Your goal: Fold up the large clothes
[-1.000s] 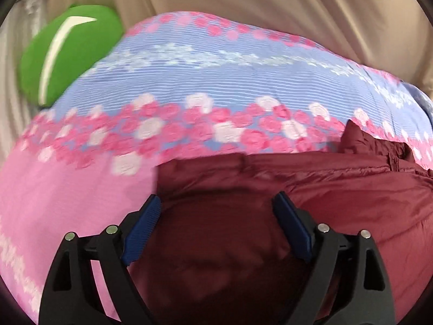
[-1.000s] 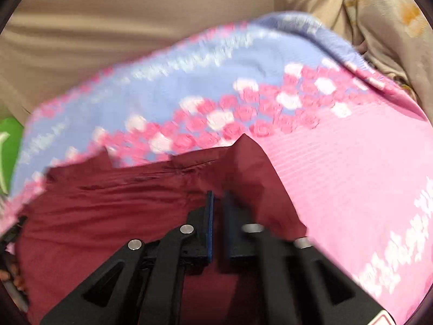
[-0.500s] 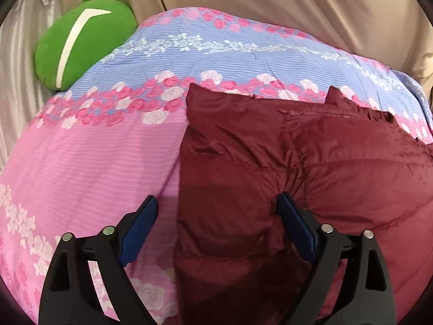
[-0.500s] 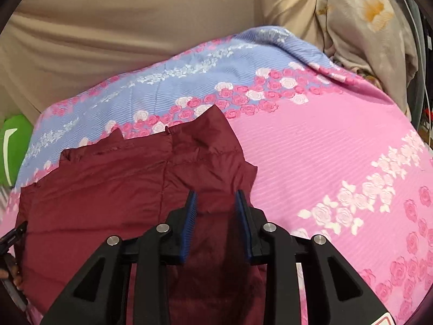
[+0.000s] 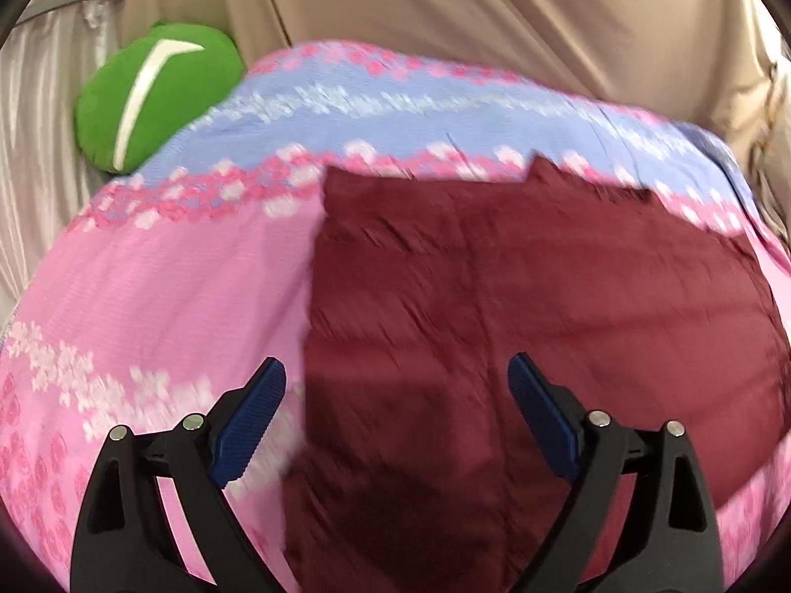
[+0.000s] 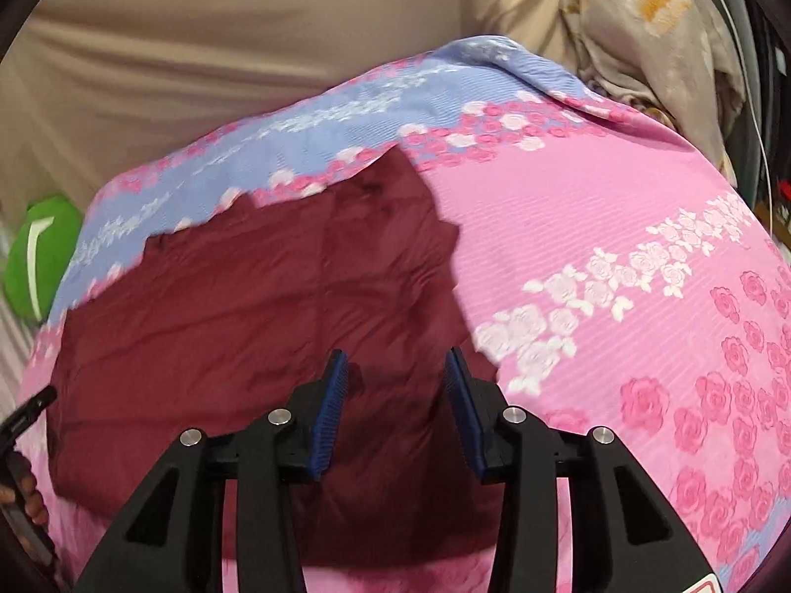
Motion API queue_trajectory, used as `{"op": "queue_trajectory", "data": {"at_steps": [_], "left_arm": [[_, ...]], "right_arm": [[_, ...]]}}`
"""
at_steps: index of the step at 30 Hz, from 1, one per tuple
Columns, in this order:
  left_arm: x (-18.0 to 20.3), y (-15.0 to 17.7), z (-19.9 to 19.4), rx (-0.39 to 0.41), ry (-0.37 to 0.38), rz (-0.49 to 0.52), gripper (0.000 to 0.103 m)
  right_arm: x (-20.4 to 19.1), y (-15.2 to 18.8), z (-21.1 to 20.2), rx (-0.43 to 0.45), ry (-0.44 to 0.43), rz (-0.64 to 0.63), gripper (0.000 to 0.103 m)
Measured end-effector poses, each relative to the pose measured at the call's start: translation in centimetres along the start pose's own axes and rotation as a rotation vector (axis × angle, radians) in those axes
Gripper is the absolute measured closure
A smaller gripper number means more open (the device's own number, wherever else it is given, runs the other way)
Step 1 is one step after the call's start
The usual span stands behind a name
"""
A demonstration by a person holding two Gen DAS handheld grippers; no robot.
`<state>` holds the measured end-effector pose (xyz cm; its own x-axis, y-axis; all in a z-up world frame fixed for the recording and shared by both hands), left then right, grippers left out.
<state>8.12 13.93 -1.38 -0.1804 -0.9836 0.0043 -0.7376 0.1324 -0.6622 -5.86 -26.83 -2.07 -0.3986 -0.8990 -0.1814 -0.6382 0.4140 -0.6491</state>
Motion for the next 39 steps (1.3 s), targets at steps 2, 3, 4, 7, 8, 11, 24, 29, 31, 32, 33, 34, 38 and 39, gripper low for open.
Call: {"op": "queue_trajectory", "data": {"at_steps": [2, 3, 4, 7, 8, 11, 24, 29, 31, 32, 33, 34, 38, 39], "left_arm": [[0.1, 1.3, 0.8, -0.048, 0.0, 0.003, 0.014], [0.0, 1.9, 1.2, -0.06, -0.001, -0.004, 0.012], [-0.4, 2.3, 1.7, -0.076, 0.007, -0.018, 0.012], [-1.8, 3.2, 2.3, -0.106, 0.053, -0.093, 0.011], [-1.9, 3.3, 2.3, -0.105, 0.051, -0.091, 0.011], [-2.0, 3.7, 1.7, -0.1, 0.038, -0.089, 0.011], [-3.9, 1.3, -1.0, -0.006, 0.029, -0.154, 0.012], [-3.4, 1.2, 1.0, -0.036, 0.009, -0.124, 0.012], [-3.6, 1.4, 2.1, -0.059, 0.012, -0.126, 0.012], [-3.7, 1.5, 2.3, -0.065, 0.02, -0.133, 0.012], [-4.0, 1.6, 2.5, -0.07, 0.035, -0.144, 0.011], [-4.4, 1.6, 2.7, -0.075, 0.055, -0.161, 0.011], [-6.0, 1.3, 2.9, -0.09, 0.115, -0.229, 0.011], [-6.4, 1.3, 2.8, -0.091, 0.129, -0.242, 0.011]], "right_arm": [[-1.0, 1.8, 0.8, -0.045, 0.028, -0.067, 0.065], [-1.1, 2.8, 1.5, -0.057, 0.053, -0.094, 0.067], [-1.1, 3.3, 1.7, -0.056, 0.063, -0.109, 0.067], [-1.1, 4.0, 1.0, -0.046, 0.096, -0.132, 0.067], [-1.1, 4.0, 0.8, -0.043, 0.106, -0.133, 0.067], [-1.3, 3.3, -0.3, -0.027, 0.119, -0.117, 0.067], [-18.1, -5.6, 1.9, 0.074, -0.205, -0.369, 0.067], [-21.5, -9.1, 10.6, -0.142, -0.239, -0.364, 0.079], [-22.1, -9.2, 13.9, -0.207, -0.209, -0.355, 0.083], [-22.0, -9.0, 15.0, -0.227, -0.202, -0.353, 0.086], [-21.9, -8.8, 16.0, -0.244, -0.207, -0.345, 0.086], [-21.8, -8.7, 16.5, -0.247, -0.215, -0.34, 0.086], [-21.3, -8.6, 15.9, -0.229, -0.207, -0.331, 0.086], [-21.0, -8.7, 15.1, -0.218, -0.207, -0.319, 0.084]]}}
Point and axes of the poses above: each gripper's, at about its wrist camera, not at the fingertips, and z roughly the way its jaws point, x to its right, y to its underside, the point moved 1 cm from there along z, roughly the way its jaws point, and after that the axes turned 2 degrees about -x, right-handed, at the moved point
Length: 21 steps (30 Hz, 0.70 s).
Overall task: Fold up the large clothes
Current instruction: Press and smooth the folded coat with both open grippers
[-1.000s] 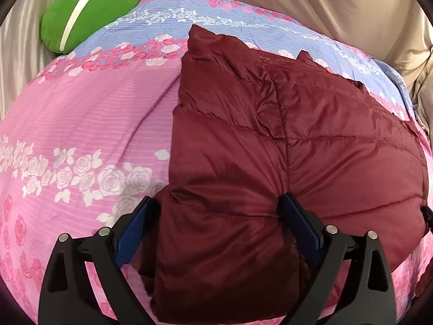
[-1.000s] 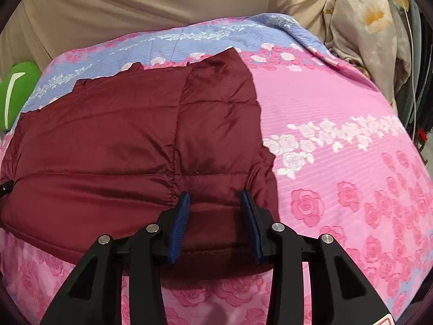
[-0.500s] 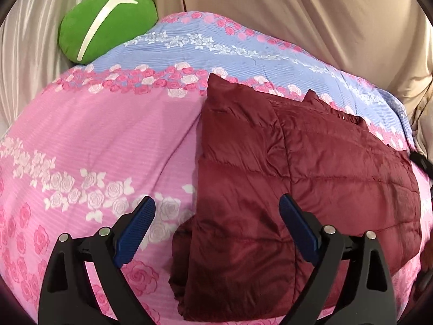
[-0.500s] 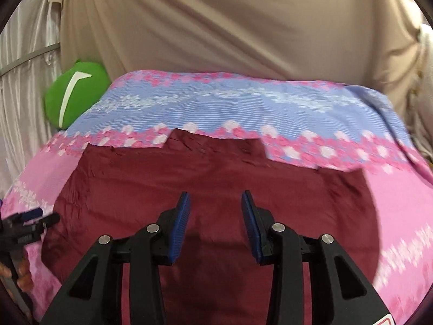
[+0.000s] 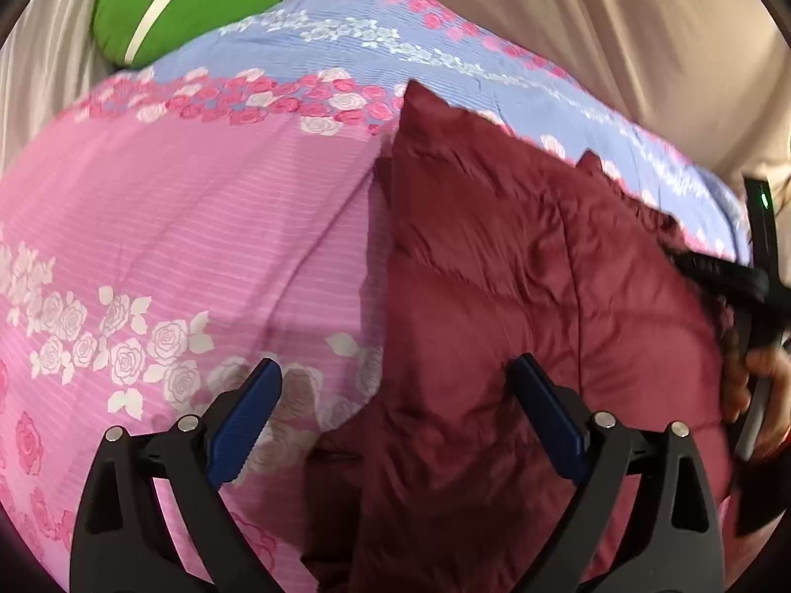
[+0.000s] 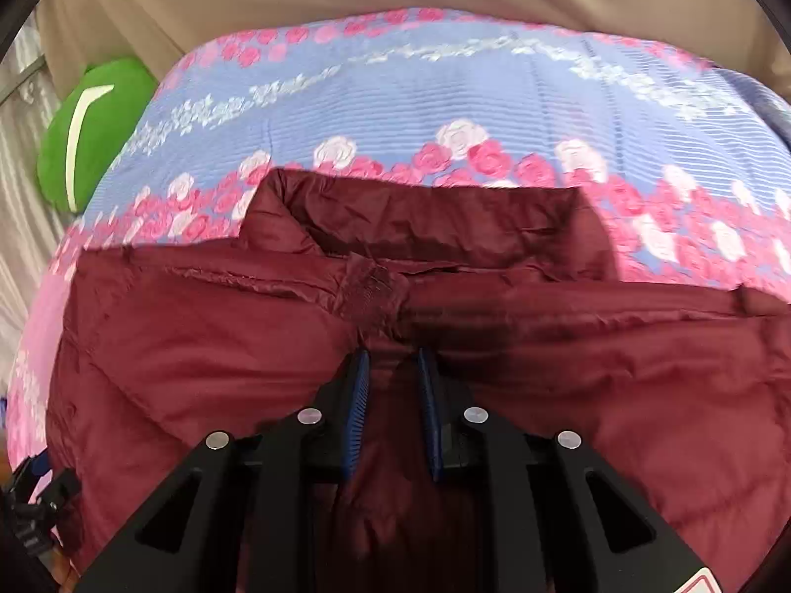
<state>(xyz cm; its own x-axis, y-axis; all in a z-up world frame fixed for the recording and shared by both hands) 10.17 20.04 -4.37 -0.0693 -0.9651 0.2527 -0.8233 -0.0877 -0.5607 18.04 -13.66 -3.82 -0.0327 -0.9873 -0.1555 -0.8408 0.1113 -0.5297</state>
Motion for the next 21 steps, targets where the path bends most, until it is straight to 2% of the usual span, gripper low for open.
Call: {"op": "queue_trajectory", "data": {"at_steps": [3, 5, 7, 10, 13, 15, 21], "left_arm": [[-1.0, -0.2, -0.4, 0.0, 0.02, -0.027, 0.011], [-1.3, -0.1, -0.5, -0.001, 0.022, -0.032, 0.011], [-1.3, -0.1, -0.3, -0.009, 0.028, -0.03, 0.011], [-0.6, 0.0, 0.2, -0.028, 0.042, -0.013, 0.011], [0.0, 0.1, 0.4, -0.031, 0.045, 0.003, 0.01], [0.2, 0.2, 0.4, -0.034, 0.045, 0.006, 0.009], [0.5, 0.0, 0.8, -0.038, 0.016, 0.006, 0.007]], "right_arm": [[-0.9, 1.2, -3.8, 0.072, -0.063, 0.0, 0.083], [-1.8, 1.4, -5.5, 0.113, -0.043, -0.032, 0.083], [-2.5, 0.9, -5.9, 0.111, -0.031, -0.066, 0.083], [-3.1, -0.7, -3.9, 0.063, 0.001, -0.103, 0.083], [-3.1, -1.4, -1.0, -0.014, -0.027, -0.098, 0.083], [-2.9, -1.5, 1.4, -0.041, 0.01, -0.099, 0.084], [-3.1, -1.2, 2.0, -0.012, 0.029, -0.109, 0.084]]}}
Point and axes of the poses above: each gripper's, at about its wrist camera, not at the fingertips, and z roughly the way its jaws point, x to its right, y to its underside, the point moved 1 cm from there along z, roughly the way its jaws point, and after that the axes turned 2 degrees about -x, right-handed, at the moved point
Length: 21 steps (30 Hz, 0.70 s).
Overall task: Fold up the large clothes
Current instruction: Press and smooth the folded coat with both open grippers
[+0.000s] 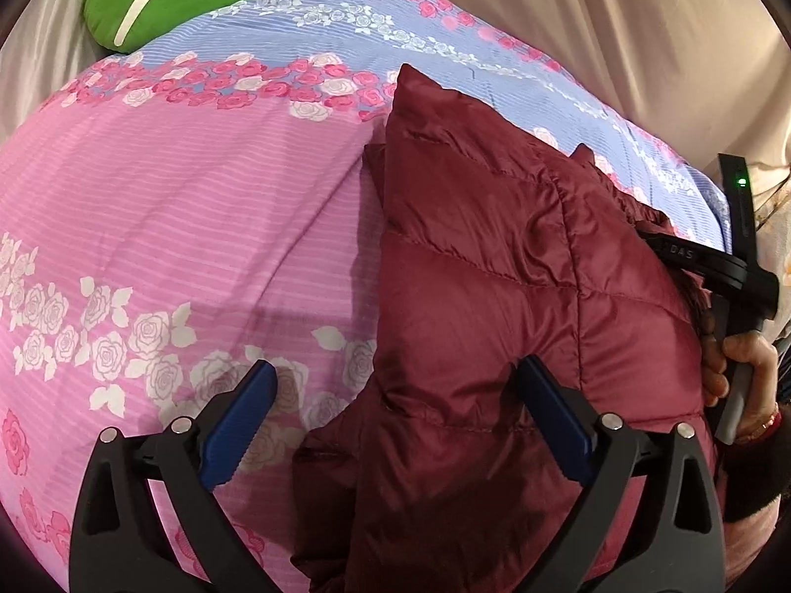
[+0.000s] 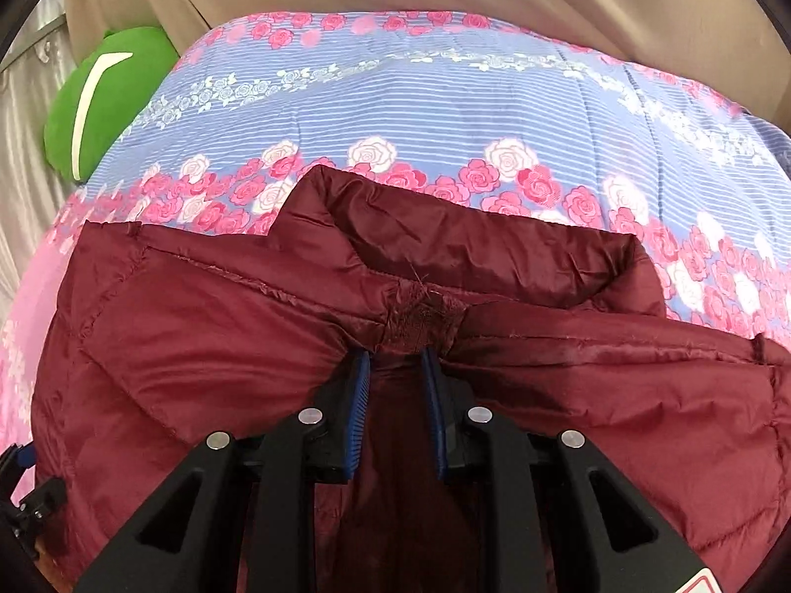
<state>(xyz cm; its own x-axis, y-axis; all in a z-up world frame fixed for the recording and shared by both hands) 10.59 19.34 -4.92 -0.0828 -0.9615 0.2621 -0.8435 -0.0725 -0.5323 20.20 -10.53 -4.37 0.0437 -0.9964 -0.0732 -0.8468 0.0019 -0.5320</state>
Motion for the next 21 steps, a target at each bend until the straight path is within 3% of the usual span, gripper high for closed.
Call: {"op": "queue_trajectory", "data": {"at_steps": [4, 10, 16, 21], "left_arm": [[0.4, -0.1, 0.3, 0.0, -0.034, 0.004, 0.007], [0.7, -0.1, 0.5, 0.009, -0.082, 0.017, 0.005], [1.0, 0.0, 0.8, 0.012, -0.082, 0.0, 0.005], [0.8, -0.5, 0.0, 0.011, -0.06, -0.027, 0.005]], "right_arm": [[0.2, 1.1, -3.6, 0.056, -0.046, 0.054, 0.084], [-0.4, 4.4, -7.5, 0.083, -0.026, 0.044, 0.081], [-0.3, 7.0, -6.1, 0.037, -0.04, 0.042, 0.081], [0.2, 6.7, -6.3, 0.033, -0.065, 0.052, 0.081]]}}
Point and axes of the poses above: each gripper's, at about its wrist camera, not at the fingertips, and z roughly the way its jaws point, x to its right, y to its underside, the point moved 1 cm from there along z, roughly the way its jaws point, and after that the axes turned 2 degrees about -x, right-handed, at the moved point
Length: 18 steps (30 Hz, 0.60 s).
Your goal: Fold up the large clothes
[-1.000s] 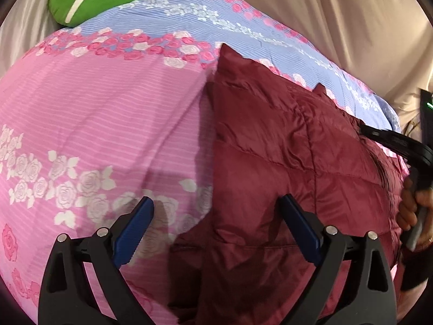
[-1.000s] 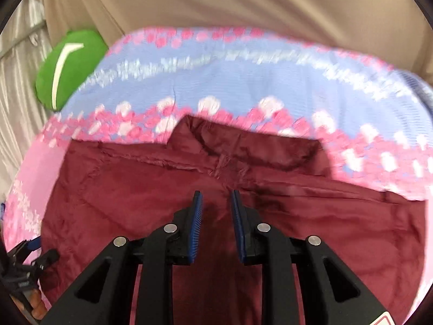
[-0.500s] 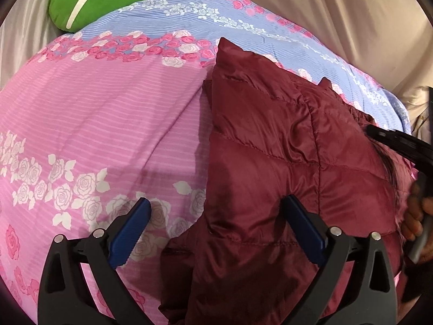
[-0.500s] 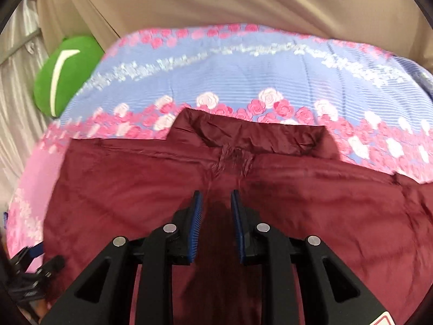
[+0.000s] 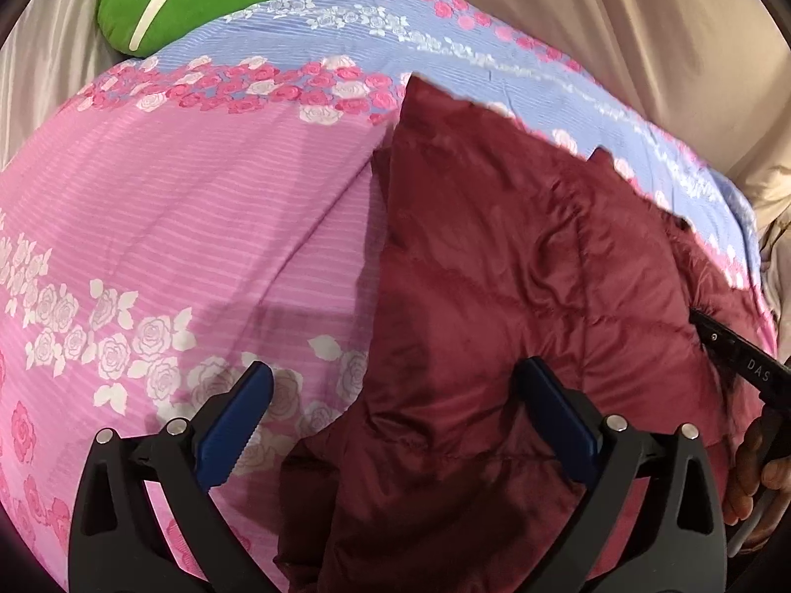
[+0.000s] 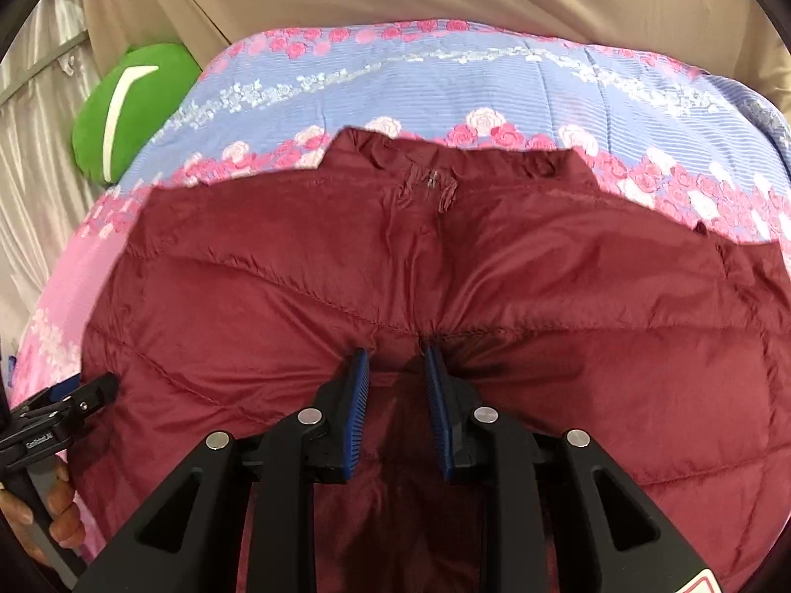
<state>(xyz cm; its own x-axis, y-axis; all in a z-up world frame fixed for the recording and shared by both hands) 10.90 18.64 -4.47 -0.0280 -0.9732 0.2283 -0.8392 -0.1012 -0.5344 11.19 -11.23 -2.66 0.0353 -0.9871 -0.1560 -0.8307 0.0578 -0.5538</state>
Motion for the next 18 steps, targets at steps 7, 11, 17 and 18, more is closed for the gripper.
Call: {"op": "queue_trajectory", "data": {"at_steps": [7, 11, 17, 18], "left_arm": [[0.6, -1.8, -0.9, 0.047, -0.023, 0.007, 0.005], [0.1, -2.0, -0.3, 0.01, 0.024, -0.041, 0.005], [1.4, -2.3, -0.1, 0.034, 0.002, 0.023, 0.005], [1.6, -2.2, 0.3, 0.027, -0.021, 0.039, 0.005]], "right_arm": [[1.7, -4.2, -1.0, 0.034, 0.0, 0.015, 0.079], [2.2, -6.3, 0.9, 0.004, 0.004, 0.026, 0.078], [3.0, -9.9, 4.3, -0.041, -0.047, 0.067, 0.077], [2.8, -10.2, 5.0, -0.054, -0.041, 0.055, 0.077]]}}
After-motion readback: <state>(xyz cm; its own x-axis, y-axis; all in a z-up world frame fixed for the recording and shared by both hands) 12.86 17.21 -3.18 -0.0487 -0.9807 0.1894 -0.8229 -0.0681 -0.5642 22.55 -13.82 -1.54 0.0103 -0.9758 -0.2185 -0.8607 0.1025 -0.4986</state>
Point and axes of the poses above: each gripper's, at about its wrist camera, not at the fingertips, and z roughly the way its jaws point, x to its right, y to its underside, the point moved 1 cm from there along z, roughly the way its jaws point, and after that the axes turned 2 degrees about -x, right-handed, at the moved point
